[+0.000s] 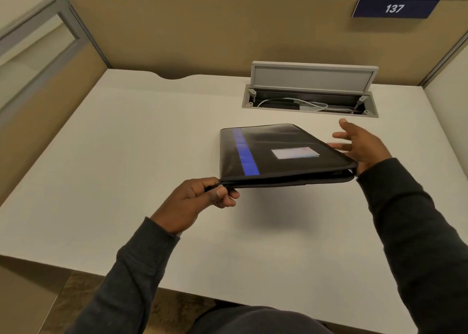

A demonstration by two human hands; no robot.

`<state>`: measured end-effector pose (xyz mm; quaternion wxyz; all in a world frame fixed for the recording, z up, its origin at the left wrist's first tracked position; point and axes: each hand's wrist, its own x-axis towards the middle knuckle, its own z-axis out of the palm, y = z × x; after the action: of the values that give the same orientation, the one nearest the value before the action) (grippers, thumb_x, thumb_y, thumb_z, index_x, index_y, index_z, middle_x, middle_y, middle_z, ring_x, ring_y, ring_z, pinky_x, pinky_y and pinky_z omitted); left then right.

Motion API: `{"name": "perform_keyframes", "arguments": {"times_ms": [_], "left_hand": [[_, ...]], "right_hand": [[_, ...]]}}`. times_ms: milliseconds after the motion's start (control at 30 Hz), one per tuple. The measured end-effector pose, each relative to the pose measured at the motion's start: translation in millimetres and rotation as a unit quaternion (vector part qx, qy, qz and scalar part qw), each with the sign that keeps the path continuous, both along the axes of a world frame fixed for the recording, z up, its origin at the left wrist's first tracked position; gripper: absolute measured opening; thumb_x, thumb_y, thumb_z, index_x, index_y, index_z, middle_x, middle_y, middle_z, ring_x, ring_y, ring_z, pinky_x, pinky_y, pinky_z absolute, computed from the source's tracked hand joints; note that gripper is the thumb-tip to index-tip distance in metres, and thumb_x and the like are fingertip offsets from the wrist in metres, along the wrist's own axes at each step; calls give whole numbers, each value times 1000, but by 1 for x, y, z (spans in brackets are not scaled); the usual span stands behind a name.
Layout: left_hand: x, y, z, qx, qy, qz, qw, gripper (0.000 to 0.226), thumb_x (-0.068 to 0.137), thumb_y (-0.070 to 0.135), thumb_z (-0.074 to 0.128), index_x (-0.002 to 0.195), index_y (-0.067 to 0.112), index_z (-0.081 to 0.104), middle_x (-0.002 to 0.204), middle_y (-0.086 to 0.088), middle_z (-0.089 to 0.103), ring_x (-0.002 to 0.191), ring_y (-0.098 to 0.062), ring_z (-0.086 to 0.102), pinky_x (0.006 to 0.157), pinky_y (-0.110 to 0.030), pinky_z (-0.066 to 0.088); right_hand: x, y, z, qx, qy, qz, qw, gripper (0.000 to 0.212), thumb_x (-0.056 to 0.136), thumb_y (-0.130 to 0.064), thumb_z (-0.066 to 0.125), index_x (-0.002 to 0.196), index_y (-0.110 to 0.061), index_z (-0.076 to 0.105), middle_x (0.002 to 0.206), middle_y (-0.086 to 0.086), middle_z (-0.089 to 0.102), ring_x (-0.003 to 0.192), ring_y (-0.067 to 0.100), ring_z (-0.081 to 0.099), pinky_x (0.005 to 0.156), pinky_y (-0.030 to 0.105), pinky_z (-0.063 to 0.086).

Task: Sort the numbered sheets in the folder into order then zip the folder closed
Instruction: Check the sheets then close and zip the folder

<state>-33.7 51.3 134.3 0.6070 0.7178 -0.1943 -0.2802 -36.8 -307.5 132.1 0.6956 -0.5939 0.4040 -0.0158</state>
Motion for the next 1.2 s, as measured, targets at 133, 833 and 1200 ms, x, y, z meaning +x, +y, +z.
{"name": "perform_keyframes", "arguments": {"times_ms": [133, 833, 1200], "left_hand": [[-3, -8, 1, -21, 6, 19, 1000, 27, 93, 19, 49, 83, 6, 70, 102, -16, 72, 98, -33, 68, 88, -39, 53], [-5, -39, 28, 26, -91, -26, 995, 30, 93, 26, 51, 96, 8, 75, 93, -8, 75, 92, -21, 70, 83, -28, 56], [-11, -42, 30, 17, -88, 21, 996, 29, 95, 22, 48, 100, 12, 74, 95, -7, 76, 95, -24, 71, 86, -37, 57]], "right_hand": [[-15, 18, 15, -224, -57, -2, 973, 39, 96, -48, 59, 119, -18, 64, 119, 3, 66, 110, 19, 63, 97, 34, 51], [-87, 169, 17, -549, -255, 189, 773, 25, 91, -45, 65, 95, -21, 61, 83, -8, 60, 73, 10, 55, 62, 31, 53], [-87, 154, 18, -569, -271, 170, 758, 13, 96, -16, 65, 84, -14, 65, 68, -2, 58, 59, 15, 51, 53, 34, 50]]}}
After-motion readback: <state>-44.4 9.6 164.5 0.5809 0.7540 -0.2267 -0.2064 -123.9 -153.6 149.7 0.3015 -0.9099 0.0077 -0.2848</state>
